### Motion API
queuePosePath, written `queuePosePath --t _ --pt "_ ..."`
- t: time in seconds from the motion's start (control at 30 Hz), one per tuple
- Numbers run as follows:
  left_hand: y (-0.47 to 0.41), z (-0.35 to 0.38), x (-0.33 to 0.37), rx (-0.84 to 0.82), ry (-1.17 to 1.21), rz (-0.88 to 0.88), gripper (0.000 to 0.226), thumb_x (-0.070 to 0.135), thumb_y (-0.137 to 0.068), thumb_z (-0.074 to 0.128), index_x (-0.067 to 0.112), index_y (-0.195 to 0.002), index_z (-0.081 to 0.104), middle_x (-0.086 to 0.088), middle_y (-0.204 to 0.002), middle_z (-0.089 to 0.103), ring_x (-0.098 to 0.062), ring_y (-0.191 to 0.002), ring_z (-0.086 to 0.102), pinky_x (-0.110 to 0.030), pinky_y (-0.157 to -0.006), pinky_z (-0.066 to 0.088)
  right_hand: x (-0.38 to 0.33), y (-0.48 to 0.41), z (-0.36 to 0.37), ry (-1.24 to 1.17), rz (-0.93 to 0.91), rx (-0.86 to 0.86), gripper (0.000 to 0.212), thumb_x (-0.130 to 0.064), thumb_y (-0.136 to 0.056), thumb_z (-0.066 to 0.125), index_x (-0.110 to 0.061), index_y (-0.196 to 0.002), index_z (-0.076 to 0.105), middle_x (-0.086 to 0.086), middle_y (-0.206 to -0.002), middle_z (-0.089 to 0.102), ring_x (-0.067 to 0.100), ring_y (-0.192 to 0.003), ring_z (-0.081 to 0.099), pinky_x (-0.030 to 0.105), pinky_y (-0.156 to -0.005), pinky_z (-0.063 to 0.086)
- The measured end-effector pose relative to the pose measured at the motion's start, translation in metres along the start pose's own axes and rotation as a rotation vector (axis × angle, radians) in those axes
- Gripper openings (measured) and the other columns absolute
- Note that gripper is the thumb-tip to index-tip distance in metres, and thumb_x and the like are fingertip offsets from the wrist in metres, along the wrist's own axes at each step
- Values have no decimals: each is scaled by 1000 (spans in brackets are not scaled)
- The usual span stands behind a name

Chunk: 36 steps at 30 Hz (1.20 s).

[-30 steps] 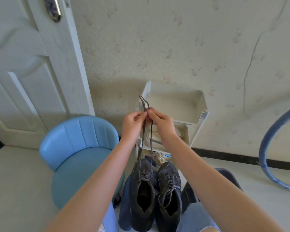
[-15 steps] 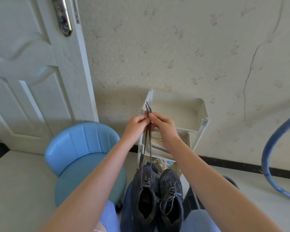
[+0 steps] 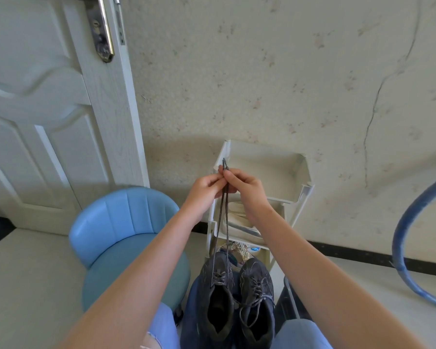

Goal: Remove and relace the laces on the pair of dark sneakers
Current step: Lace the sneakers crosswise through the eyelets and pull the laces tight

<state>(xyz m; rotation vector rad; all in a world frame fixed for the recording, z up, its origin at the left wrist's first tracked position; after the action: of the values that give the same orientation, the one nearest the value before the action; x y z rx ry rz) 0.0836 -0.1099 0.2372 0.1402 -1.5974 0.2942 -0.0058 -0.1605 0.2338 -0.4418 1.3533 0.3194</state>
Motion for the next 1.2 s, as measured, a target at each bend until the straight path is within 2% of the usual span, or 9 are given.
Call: queuePosePath --t 0.17,0.33,0.5,0.7,0.83,0.93,1.03,1.1,1.2 --pt "1 -1 3 10 -12 -36 19 18 -99 47 15 -94 65 4 -70 63 -12 -69 63 -40 -91 50 0 -1 2 -28 19 -36 23 -10 -92 61 -2 -111 69 3 -84 65 10 -75 58 23 -78 49" --pt "-1 1 6 -20 -63 -34 17 19 -99 48 16 -97 64 4 -69 62 -14 -69 62 -42 -91 50 1 -1 0 -19 36 -32 24 -12 -91 61 -6 -112 70 7 -101 69 17 -91 58 37 -94 45" --pt "2 -1 9 -36 -81 -40 19 20 -99 47 20 -94 65 2 -69 60 -14 -69 63 -41 -90 50 0 0 6 -5 51 -82 29 -13 -94 56 -4 -120 65 8 -105 67 13 -82 58 30 -89 47" --pt "1 1 12 -63 -101 -10 19 20 -99 47 16 -97 66 -2 -75 64 -15 -71 65 -37 -87 52 -8 1 9 6 7 -77 26 -17 -93 60 -1 -112 69 11 -83 64 20 -66 50 31 -68 48" --pt "1 0 7 -56 -72 -22 24 28 -99 47 15 -108 65 -3 -89 72 -13 -84 70 -30 -88 53 -12 3 10 -24 15 -37 29 -15 -95 57 2 -116 66 12 -87 67 15 -69 64 20 -57 51" --pt "3 -2 7 -78 -80 -16 19 27 -98 50 19 -100 67 -5 -94 73 -14 -90 70 -29 -88 53 -12 3 11 -13 5 -46 29 -17 -95 57 1 -116 66 12 -88 68 14 -70 65 22 -61 52" --pt "3 -6 8 -41 -19 -6 13 19 -96 54 16 -95 66 -4 -88 73 -9 -81 71 -20 -78 55 -15 2 12 6 -10 -36 29 -16 -95 56 2 -116 66 13 -88 68 9 -66 65 18 -56 50" --pt "4 -10 8 -8 19 -8 10 18 -94 57 14 -95 66 -4 -86 73 -8 -77 72 -15 -72 54 -16 3 14 -18 -7 -30 28 -15 -95 56 3 -115 66 12 -88 68 12 -68 67 19 -54 51" --pt "5 -12 5 8 16 -7 11 21 -92 60 14 -95 67 -3 -87 73 -11 -81 72 -17 -75 55 -14 1 13 8 -8 -7 27 -17 -95 57 0 -112 68 17 -89 65 24 -75 60 21 -57 49"
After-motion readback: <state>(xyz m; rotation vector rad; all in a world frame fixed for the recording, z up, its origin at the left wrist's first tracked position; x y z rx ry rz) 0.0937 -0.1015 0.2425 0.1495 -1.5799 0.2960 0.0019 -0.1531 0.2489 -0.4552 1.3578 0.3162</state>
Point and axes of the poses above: each hand's wrist, its own y-axis away from the middle knuckle, its own z-axis out of the palm, x = y × z, the point moved 9 cm from there along -y, towards the middle knuckle
